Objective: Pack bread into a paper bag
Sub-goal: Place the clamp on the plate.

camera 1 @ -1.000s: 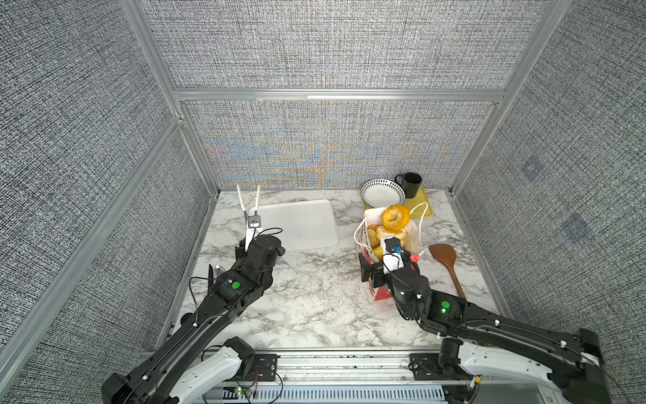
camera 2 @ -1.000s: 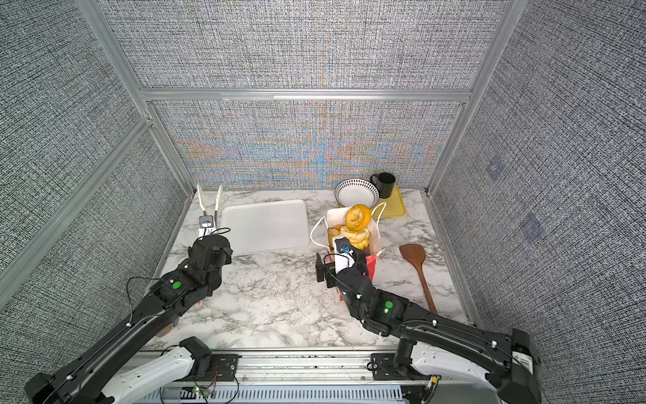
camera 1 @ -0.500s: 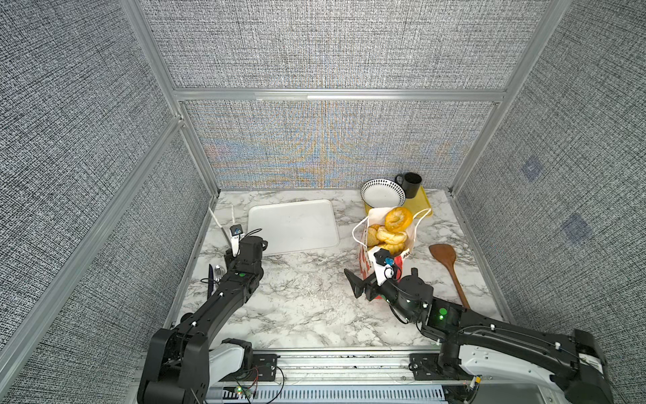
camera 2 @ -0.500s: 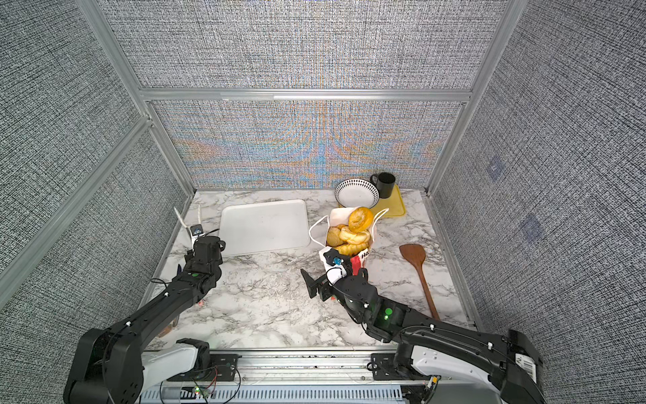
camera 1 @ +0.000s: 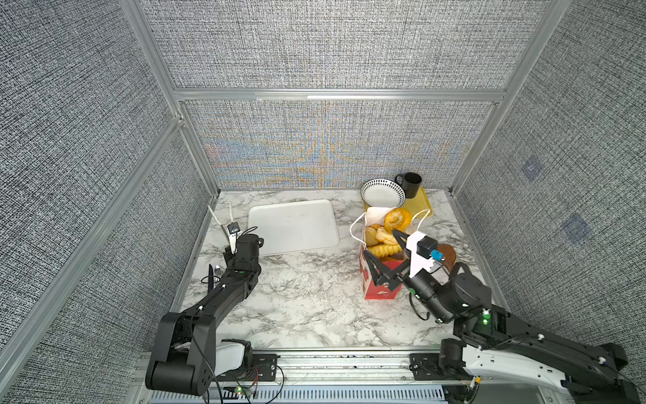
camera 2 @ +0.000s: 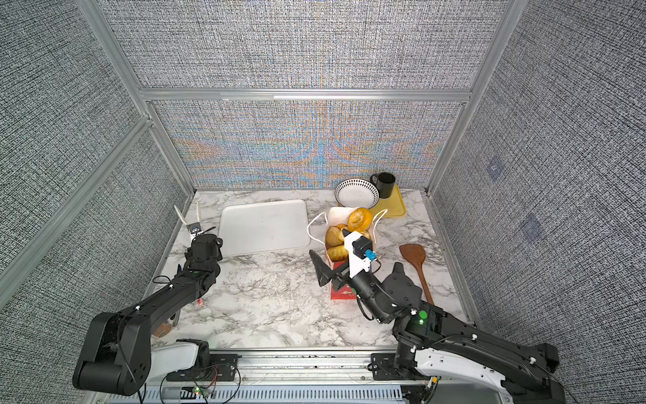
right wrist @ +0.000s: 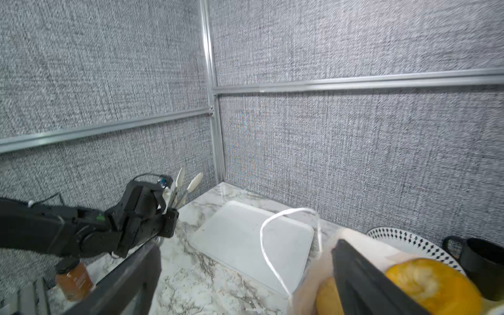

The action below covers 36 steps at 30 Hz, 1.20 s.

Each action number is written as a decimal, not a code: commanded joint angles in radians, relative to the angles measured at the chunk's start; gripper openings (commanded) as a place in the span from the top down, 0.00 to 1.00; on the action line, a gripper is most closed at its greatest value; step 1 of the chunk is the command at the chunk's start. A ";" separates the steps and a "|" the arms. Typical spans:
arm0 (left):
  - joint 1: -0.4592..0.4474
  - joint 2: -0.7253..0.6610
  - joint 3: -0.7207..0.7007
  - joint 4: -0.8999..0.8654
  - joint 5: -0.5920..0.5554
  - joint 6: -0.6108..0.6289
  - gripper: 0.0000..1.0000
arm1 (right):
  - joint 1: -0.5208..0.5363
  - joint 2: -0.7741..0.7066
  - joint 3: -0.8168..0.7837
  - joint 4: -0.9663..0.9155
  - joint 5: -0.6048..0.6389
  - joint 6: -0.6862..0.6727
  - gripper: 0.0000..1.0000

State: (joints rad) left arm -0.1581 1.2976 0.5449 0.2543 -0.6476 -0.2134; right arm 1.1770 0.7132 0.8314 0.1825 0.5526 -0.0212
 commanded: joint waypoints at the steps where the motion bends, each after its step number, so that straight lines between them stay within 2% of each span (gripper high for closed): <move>1: 0.011 0.037 0.001 0.106 -0.013 0.038 0.62 | 0.001 -0.033 0.039 -0.052 0.075 -0.028 0.01; 6: 0.021 0.116 -0.028 0.261 0.027 0.088 0.62 | 0.001 -0.040 0.058 -0.074 0.105 -0.031 0.01; 9: 0.025 0.177 -0.038 0.345 0.094 0.109 0.61 | 0.001 -0.038 0.058 -0.075 0.129 -0.030 0.01; 11: 0.025 0.196 -0.014 0.317 0.173 0.145 0.60 | 0.001 -0.048 0.052 -0.071 0.166 -0.030 0.01; 13: 0.026 0.200 -0.028 0.346 0.195 0.152 0.59 | 0.001 -0.069 0.030 -0.047 0.188 -0.041 0.01; 15: 0.026 0.204 -0.030 0.358 0.208 0.157 0.56 | 0.001 -0.088 0.016 -0.036 0.212 -0.043 0.01; 18: 0.024 0.188 -0.060 0.403 0.223 0.170 0.42 | 0.000 -0.100 0.029 -0.074 0.262 -0.021 0.01; 19: 0.024 0.184 -0.070 0.409 0.225 0.170 0.42 | 0.000 -0.104 0.039 -0.093 0.269 -0.013 0.01; 21: 0.025 0.187 -0.065 0.405 0.232 0.171 0.61 | 0.000 -0.123 0.039 -0.107 0.264 0.000 0.01; 22: 0.024 0.189 -0.064 0.403 0.238 0.173 0.64 | 0.000 -0.133 0.034 -0.106 0.258 0.002 0.01; 25: 0.024 0.190 -0.062 0.401 0.242 0.174 0.55 | 0.000 -0.157 0.019 -0.101 0.255 0.013 0.01; 29: 0.027 0.195 -0.053 0.391 0.254 0.175 0.52 | 0.000 -0.143 0.021 -0.116 0.251 0.022 0.01; 33: 0.049 0.208 -0.016 0.335 0.377 0.199 0.55 | 0.000 -0.135 0.012 -0.112 0.244 0.030 0.01; 36: 0.049 0.249 0.100 0.171 0.465 0.238 0.56 | -0.001 -0.135 0.006 -0.115 0.242 0.033 0.01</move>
State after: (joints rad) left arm -0.1089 1.5242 0.5785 0.5098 -0.2989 -0.0189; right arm 1.1763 0.5777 0.8406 0.0563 0.7952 0.0029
